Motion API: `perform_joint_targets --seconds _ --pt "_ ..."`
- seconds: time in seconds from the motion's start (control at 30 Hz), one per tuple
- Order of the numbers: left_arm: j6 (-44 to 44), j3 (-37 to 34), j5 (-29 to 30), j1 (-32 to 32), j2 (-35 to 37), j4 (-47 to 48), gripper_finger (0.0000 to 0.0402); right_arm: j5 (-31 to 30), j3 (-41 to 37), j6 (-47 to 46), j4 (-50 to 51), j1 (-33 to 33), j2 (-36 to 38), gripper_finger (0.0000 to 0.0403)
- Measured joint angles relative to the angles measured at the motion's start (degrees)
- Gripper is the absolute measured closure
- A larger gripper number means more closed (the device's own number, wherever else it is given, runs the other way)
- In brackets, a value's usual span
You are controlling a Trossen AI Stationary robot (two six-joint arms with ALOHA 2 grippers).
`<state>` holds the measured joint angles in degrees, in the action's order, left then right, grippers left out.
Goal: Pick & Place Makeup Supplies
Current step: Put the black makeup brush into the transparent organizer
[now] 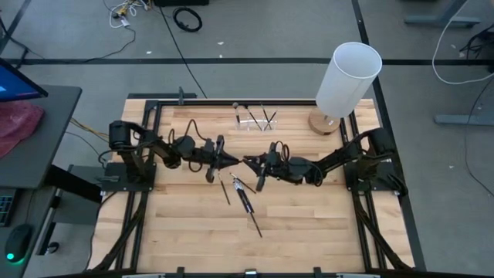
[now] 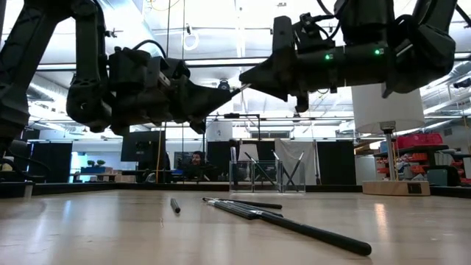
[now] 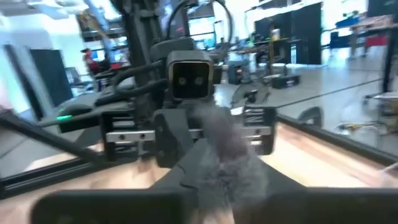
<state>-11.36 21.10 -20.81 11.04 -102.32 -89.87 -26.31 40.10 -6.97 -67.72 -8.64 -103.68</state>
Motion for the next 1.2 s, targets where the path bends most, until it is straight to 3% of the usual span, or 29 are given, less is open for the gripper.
perform_joint_targets --seconds 0.1,0.3,0.53,0.63,0.73,0.9,1.2 --pt "0.00 -0.02 -0.21 -0.04 -0.02 0.40 0.0371 0.84 -0.01 -0.70 1.42 -0.27 0.15 0.0384" --pt "1.93 0.01 0.28 -0.05 -0.03 1.54 0.0343 1.80 0.06 -6.16 12.93 0.37 4.23 0.0384" --pt "14.34 0.96 5.30 -1.02 0.00 8.27 0.0225 4.44 4.94 -14.29 39.92 2.50 10.84 0.0384" --pt "21.32 4.26 9.14 -3.13 0.00 16.08 0.0179 8.04 8.56 -14.44 46.36 3.47 10.72 0.0384" --pt "24.72 8.36 14.60 -5.37 -0.01 24.31 0.0161 9.27 11.51 -13.50 50.92 4.16 10.81 0.0384" --pt "25.54 13.28 18.23 -7.54 -0.02 30.26 0.0178 9.25 12.43 -12.73 52.94 4.52 10.78 0.0384" --pt "22.42 14.27 18.76 -8.04 -0.04 32.69 0.0276 9.32 12.50 -14.57 58.28 4.48 10.78 0.0381"
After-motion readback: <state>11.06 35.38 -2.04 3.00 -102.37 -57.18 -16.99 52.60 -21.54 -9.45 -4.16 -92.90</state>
